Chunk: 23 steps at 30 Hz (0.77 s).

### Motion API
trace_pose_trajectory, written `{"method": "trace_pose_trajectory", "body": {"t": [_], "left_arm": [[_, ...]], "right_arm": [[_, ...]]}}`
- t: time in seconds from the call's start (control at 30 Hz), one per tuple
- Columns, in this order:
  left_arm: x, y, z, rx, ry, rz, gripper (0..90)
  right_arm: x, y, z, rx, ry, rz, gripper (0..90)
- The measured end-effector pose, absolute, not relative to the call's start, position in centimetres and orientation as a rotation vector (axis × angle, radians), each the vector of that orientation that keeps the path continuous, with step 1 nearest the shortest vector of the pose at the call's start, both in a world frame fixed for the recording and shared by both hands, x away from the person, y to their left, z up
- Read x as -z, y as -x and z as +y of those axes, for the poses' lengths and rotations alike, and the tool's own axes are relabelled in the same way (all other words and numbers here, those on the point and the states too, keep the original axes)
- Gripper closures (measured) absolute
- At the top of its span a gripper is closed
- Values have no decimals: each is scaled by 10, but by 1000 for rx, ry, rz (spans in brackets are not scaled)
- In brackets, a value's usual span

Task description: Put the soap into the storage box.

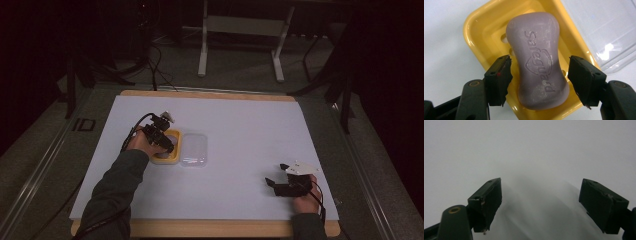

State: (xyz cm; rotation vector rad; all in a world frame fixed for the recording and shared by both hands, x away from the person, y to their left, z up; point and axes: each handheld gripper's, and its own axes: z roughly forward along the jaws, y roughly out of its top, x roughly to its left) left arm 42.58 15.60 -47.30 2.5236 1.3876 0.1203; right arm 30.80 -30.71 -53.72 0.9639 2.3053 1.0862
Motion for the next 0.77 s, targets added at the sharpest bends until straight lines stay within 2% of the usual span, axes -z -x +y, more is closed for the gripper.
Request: {"method": "trace_pose_trajectory", "body": {"t": [0.3, 0.77], "left_arm": [[463, -419, 155, -164, -2513, 1336, 355], [452, -394, 147, -329, -2482, 1149, 355]], "right_arm": [[537, -308, -307, -1086, -964, 2305, 182], [537, -308, -307, -1087, -966, 2307, 182]]}}
